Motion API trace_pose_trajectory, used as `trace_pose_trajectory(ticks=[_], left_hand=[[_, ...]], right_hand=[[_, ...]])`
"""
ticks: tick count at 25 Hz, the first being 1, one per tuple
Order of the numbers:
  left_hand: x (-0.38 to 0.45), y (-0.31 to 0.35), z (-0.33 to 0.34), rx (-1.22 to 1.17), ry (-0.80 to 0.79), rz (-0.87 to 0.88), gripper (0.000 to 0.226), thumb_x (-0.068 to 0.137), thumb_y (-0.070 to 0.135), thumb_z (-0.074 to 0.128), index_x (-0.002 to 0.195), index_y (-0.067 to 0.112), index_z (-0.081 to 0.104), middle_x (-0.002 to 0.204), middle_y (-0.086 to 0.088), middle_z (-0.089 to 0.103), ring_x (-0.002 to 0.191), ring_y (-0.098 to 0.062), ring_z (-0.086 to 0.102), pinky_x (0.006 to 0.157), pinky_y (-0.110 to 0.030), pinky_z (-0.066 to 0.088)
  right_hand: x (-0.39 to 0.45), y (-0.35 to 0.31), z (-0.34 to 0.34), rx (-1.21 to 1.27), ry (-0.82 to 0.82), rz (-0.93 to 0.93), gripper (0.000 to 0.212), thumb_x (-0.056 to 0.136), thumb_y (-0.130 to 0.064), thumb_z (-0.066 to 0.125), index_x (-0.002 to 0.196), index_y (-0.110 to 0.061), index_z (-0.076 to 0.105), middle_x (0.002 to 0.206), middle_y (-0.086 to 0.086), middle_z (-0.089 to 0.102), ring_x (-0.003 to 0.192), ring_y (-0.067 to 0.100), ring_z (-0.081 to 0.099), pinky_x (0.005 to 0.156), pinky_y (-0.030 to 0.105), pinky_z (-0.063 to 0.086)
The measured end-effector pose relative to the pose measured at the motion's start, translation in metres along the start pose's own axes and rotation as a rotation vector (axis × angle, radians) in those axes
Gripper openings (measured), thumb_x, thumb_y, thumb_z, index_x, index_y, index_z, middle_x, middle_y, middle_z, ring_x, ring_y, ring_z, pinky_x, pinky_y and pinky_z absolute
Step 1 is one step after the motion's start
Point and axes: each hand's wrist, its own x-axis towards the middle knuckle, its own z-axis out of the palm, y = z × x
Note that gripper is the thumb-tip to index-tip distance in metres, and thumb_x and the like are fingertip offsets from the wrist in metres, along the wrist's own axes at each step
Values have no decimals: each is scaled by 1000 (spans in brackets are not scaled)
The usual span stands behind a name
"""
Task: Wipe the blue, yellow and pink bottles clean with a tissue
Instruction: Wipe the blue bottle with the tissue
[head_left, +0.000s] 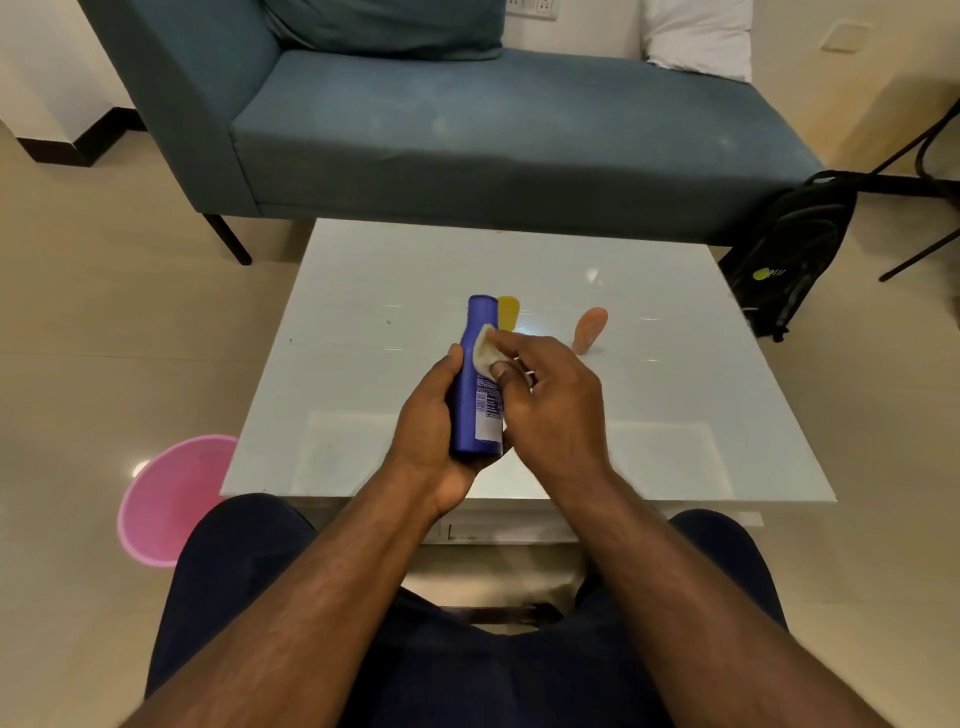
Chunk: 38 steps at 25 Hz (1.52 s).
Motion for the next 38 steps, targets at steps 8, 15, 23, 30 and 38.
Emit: trace_pose_trajectory(ticks=[8, 15, 23, 30, 38], left_hand=[[4, 9, -4, -79, -14, -21, 59, 96, 58, 47, 127, 10, 63, 97, -10, 69, 82, -22, 67, 79, -37, 56], [-2, 9, -2, -7, 35, -4, 56, 96, 59, 45, 129, 17, 64, 103, -12, 71, 90, -28, 69, 78, -43, 60], [-3, 11, -2, 80, 57, 35, 51, 97, 57, 45, 120, 16, 65, 91, -11, 73, 78, -23, 71, 72, -38, 60], [-7, 8, 4, 214, -8, 75, 45, 98, 55, 43, 110, 19, 66, 85, -7, 74, 68, -21, 70, 66, -38, 56], [-5, 6, 5, 386, -14, 106, 48, 100, 54, 34, 109, 19, 65, 79, -3, 74, 62, -17, 66, 58, -30, 56]], right_hand=[[-39, -1, 5, -244, -159, -242, 28, 81, -12, 58, 107, -10, 68, 107, 6, 64, 99, 20, 55, 85, 20, 45], [-10, 6, 1, -44, -59, -87, 20, 88, -5, 60, 104, -14, 67, 101, -2, 58, 91, 8, 57, 78, 17, 51], [-28, 8, 0, -67, -97, -92, 21, 89, -16, 62, 109, -15, 65, 105, -3, 56, 98, 8, 55, 80, 5, 44], [26, 1, -5, -152, 9, -139, 23, 89, -22, 61, 108, -11, 64, 106, 5, 60, 88, 9, 55, 72, -1, 39], [24, 5, -9, -252, -25, -213, 25, 87, -19, 62, 111, -10, 63, 105, 7, 58, 94, 15, 55, 79, 27, 54]])
